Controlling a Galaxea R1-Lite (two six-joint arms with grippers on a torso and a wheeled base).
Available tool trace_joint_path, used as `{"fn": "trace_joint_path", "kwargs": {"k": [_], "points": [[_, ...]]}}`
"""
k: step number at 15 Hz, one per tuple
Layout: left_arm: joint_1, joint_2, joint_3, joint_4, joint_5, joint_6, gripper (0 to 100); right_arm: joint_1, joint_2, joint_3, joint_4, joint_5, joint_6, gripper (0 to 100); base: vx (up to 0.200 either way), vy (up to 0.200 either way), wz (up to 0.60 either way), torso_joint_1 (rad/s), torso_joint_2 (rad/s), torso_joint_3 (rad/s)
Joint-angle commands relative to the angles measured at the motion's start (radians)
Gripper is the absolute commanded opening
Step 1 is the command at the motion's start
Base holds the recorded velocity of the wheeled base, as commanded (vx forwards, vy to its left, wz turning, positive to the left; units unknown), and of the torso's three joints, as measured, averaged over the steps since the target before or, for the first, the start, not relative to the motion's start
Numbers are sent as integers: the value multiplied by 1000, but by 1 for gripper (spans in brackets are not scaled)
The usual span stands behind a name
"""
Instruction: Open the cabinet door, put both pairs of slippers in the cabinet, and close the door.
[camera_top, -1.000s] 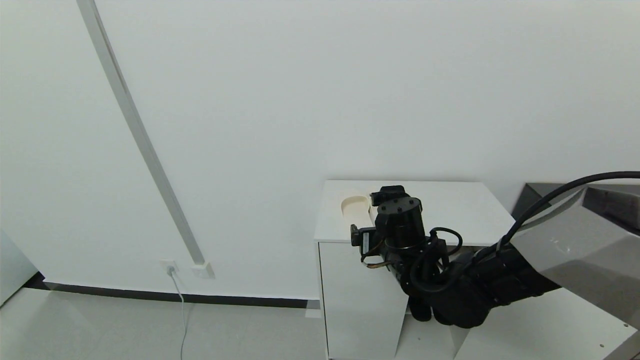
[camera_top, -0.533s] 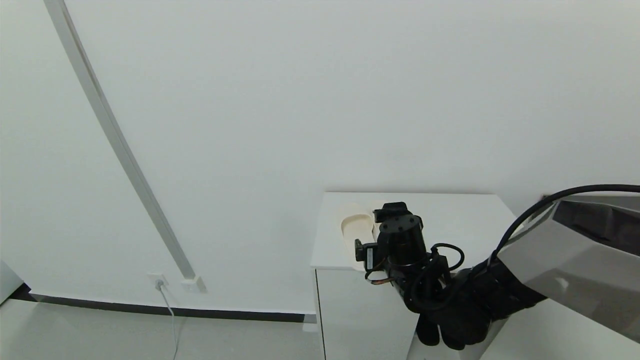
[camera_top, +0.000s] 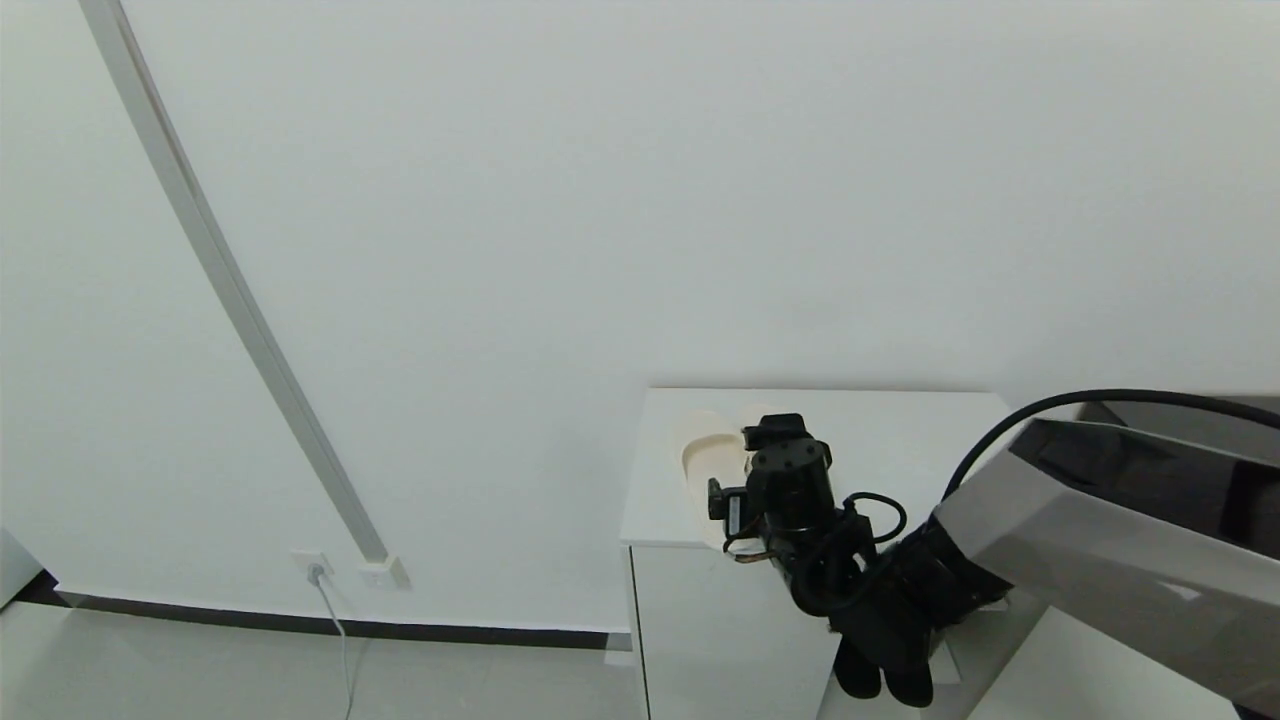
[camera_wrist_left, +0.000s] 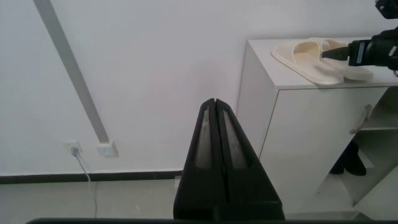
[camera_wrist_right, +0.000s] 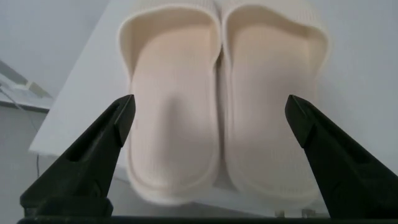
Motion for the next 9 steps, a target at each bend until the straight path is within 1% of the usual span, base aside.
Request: {"fn": "trace_joint_path", "kwargs": {"k": [1, 5, 8, 9], "points": [[0, 1, 0, 0, 0, 0, 0, -30, 87, -89, 0, 23, -6, 100, 0, 0, 0, 0, 0, 0], [0, 1, 1, 0, 0, 0, 0, -74, 207, -259, 8, 59, -35, 100, 0, 0, 0, 0, 0, 0], [0, 1, 0, 0, 0, 0, 0, -108, 276, -399, 60, 60, -44, 100, 0, 0, 0, 0, 0, 0], [0, 1, 0, 0, 0, 0, 0, -112, 285, -423, 69, 60, -55, 100, 0, 0, 0, 0, 0, 0]]}}
